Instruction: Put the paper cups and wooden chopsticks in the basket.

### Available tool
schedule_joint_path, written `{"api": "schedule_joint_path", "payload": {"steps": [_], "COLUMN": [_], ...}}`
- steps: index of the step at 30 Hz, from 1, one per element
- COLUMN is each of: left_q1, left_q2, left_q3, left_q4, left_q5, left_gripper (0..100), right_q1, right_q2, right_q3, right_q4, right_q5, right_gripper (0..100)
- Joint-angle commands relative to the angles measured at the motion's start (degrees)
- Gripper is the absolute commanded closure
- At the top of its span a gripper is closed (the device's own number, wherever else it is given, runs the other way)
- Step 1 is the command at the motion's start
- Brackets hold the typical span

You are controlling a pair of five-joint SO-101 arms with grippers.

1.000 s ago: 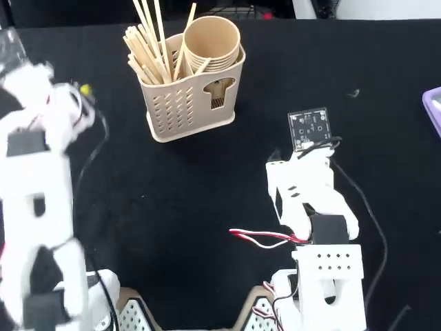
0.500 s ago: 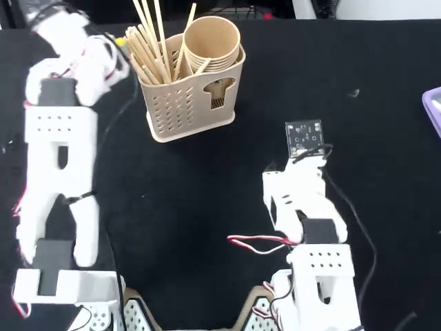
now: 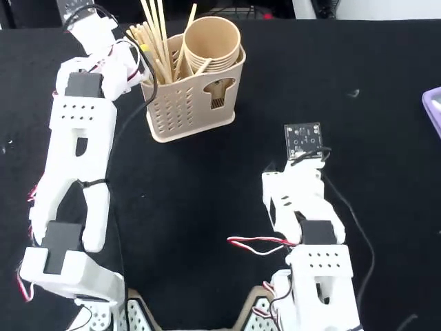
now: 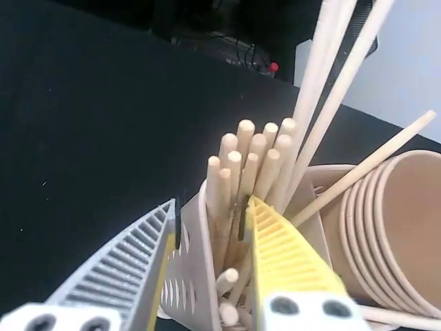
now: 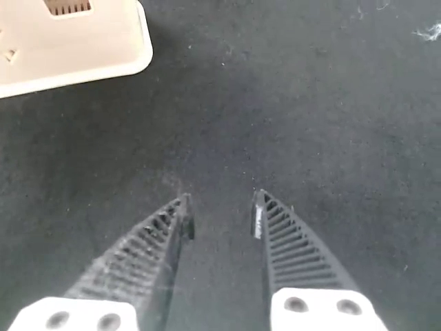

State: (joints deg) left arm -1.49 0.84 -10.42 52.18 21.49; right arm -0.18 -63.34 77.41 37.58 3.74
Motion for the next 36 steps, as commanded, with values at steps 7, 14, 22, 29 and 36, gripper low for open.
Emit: {"api": "schedule_joint_path", "payload": {"steps": [7,14,22,29,36], "left_q1": [0.9,1.1,6.4,10.8,6.5], "left_q2": [-0.4,-0.8,-0.5,-0.4,-0.5], "left_q3": [-1.7,0.0,-1.4,-1.6,-1.5], "left_q4": [0.7,1.0,0.9,0.9,-0.4], "left_q5": [0.4,0.2,-0.3,-9.8,-11.4], "left_gripper": [88,95,95,95,95], "right_q1": [-0.6,-0.6,-0.5,-0.5,-0.5], "right_q2": [-1.3,-1.3,-1.3,-1.3,-1.3], "right_q3": [0.7,0.8,0.8,0.8,0.8], "right_q4": [-1.4,-1.4,-1.4,-1.1,-1.1], "right_q5": [-0.3,-0.3,-0.3,-0.3,-0.3], "right_gripper": [85.0,84.9,84.8,84.8,84.8]}}
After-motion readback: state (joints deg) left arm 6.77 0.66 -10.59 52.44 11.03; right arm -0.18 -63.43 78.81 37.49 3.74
